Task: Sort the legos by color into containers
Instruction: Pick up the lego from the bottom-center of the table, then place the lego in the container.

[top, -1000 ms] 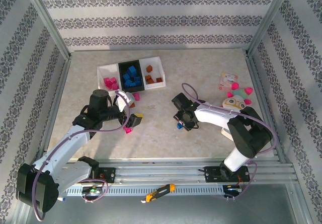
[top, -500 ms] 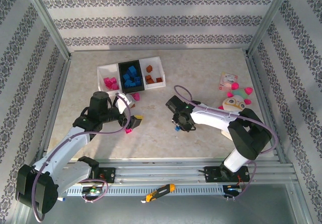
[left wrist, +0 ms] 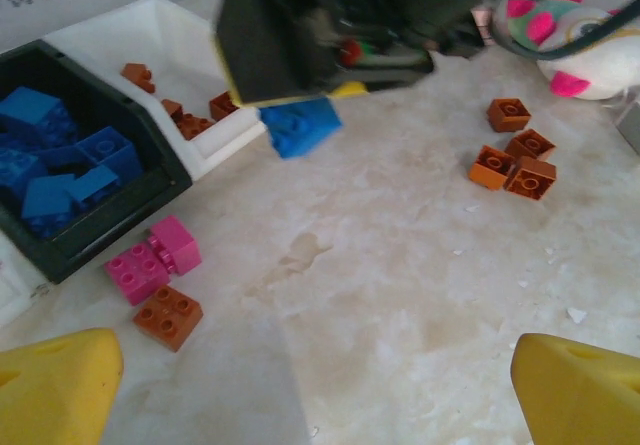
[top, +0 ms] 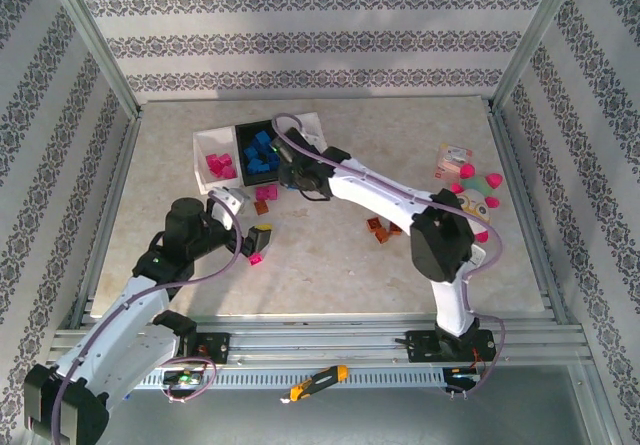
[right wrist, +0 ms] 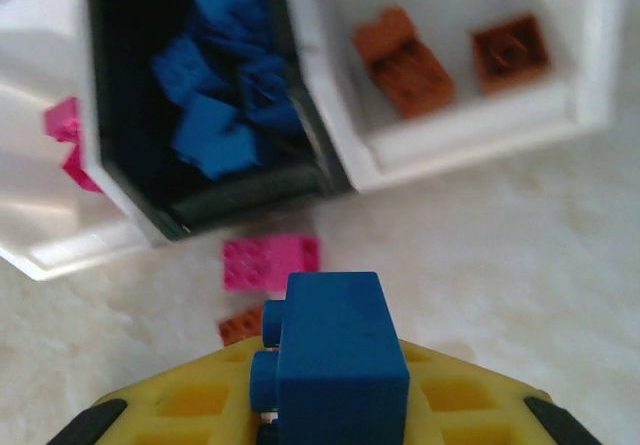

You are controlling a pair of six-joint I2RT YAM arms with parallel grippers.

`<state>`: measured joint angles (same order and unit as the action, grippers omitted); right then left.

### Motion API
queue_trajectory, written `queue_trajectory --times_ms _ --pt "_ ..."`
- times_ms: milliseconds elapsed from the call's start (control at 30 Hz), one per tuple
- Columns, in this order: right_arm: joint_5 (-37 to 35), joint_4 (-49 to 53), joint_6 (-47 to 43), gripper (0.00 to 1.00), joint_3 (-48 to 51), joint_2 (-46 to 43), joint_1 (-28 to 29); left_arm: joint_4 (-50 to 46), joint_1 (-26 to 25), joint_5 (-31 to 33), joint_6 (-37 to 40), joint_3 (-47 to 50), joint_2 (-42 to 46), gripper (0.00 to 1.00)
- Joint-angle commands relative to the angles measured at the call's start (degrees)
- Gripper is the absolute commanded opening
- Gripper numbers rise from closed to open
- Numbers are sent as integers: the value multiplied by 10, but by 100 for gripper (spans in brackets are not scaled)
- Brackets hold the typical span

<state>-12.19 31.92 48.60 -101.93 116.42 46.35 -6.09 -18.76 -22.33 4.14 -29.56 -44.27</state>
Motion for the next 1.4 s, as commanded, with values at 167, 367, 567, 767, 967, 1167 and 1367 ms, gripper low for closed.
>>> queue_trajectory --times_ms 167,367,567,767,967,1167,1367 --pt "2 -37 -89 27 -189 153 -19 34 -1 98 -42 20 41 99" --pt "-11 -75 -92 30 -257 214 -28 29 -1 106 -38 26 46 99" --pt "3 -90 -102 31 -328 275 -45 28 -1 125 -54 35 68 99" --pt "35 -72 -113 54 -442 330 -56 21 -1 128 -68 33 69 99" --pt "46 -81 -142 69 -374 262 -62 15 -1 155 -143 20 38 99" --pt "54 -158 -177 76 -142 105 -64 -61 -2 248 -287 -38 -46 99" --pt "84 -194 -178 81 75 -47 -80 -151 -14 317 -410 -89 -111 99"
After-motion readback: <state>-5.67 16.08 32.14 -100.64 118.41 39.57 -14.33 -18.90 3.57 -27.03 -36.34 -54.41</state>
